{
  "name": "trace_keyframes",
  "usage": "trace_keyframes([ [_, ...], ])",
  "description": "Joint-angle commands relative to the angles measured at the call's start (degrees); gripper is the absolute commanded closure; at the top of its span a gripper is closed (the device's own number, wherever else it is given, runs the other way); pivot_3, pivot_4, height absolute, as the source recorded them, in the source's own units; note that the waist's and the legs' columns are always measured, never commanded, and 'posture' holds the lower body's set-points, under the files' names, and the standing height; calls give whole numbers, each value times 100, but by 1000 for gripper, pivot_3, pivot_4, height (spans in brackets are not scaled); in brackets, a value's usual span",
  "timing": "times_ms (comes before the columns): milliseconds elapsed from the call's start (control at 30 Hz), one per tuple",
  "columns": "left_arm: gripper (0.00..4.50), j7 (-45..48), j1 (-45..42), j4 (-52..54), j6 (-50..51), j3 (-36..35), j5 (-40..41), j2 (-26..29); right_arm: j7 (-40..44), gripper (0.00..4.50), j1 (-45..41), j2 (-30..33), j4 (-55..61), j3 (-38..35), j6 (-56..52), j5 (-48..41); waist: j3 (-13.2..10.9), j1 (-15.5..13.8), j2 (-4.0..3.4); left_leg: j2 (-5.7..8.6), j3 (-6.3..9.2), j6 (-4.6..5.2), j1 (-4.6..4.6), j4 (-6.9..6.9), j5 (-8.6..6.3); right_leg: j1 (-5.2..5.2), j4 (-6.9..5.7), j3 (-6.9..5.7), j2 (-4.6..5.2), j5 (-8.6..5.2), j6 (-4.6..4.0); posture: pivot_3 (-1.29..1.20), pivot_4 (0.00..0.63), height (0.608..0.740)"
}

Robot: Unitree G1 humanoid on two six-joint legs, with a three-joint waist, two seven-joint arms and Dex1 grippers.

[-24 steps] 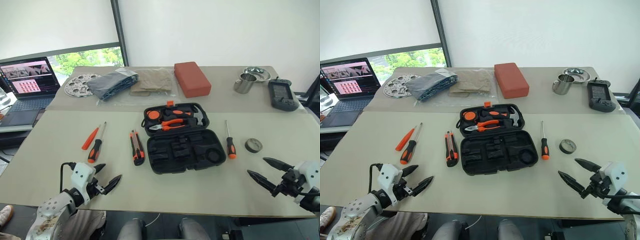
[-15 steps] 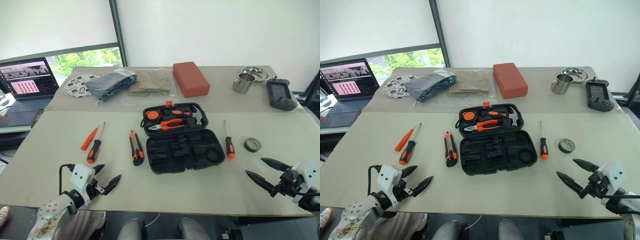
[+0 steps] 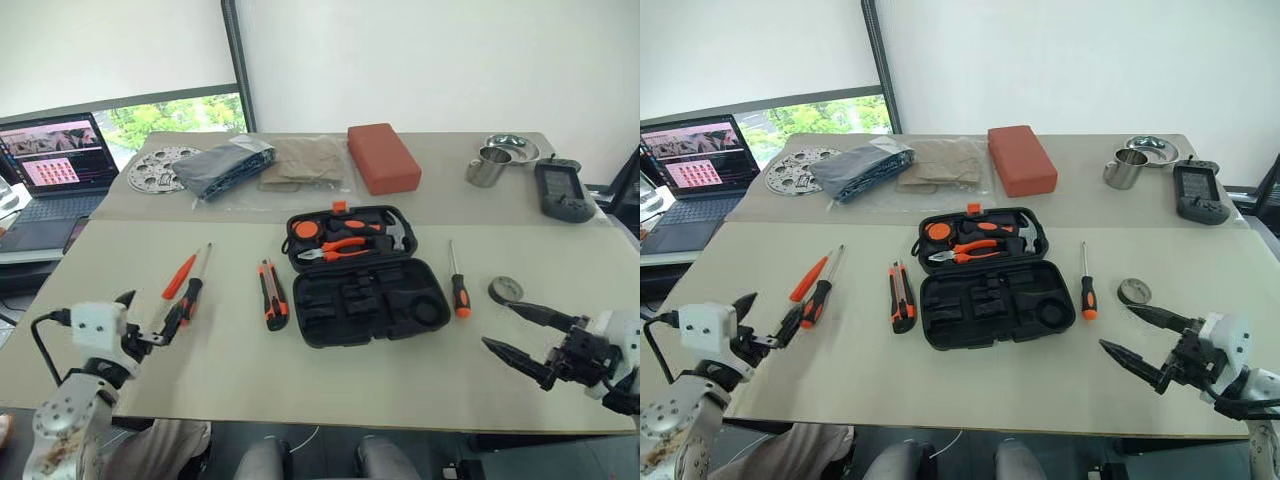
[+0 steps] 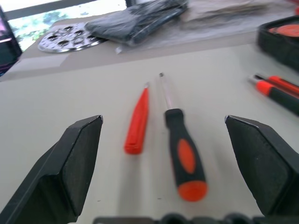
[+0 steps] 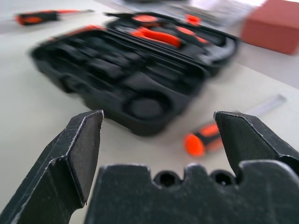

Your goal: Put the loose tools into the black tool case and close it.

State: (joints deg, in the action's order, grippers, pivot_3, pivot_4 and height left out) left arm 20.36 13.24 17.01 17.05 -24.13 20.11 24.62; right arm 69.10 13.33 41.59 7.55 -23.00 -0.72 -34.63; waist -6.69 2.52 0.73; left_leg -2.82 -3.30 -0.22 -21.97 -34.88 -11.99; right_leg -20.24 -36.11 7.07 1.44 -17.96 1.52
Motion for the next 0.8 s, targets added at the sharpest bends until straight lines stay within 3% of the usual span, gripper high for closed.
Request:
trace_keyframes([
  [33,0,-42,-147,-159,343,151,-67,89,35,93,-125,23,487,87,-141,-209,-5,-5,8,0,1,0,-1,0,0,0,0,-1,1,0,0,0,150,727],
  [167,0,148,-490,-471,451,603,-165,89,-11,93,-153,-17,808,157,-239,-286,-6,-75,17,6,4,0,-2,-2,0,1,2,-11,6,1,0,0,150,727],
  [733,0,177,-981,-606,835,1024,-154,-42,-261,93,-149,9,1352,81,-586,-466,-9,-122,23,4,7,-1,-3,1,0,-1,2,-11,3,3,-2,0,150,727],
  [800,517,184,-982,-652,813,1020,-168,-52,-276,0,-159,-2,1372,82,-611,-477,-9,-118,24,4,7,-1,-3,2,0,-2,1,-11,2,3,-2,0,150,727],
])
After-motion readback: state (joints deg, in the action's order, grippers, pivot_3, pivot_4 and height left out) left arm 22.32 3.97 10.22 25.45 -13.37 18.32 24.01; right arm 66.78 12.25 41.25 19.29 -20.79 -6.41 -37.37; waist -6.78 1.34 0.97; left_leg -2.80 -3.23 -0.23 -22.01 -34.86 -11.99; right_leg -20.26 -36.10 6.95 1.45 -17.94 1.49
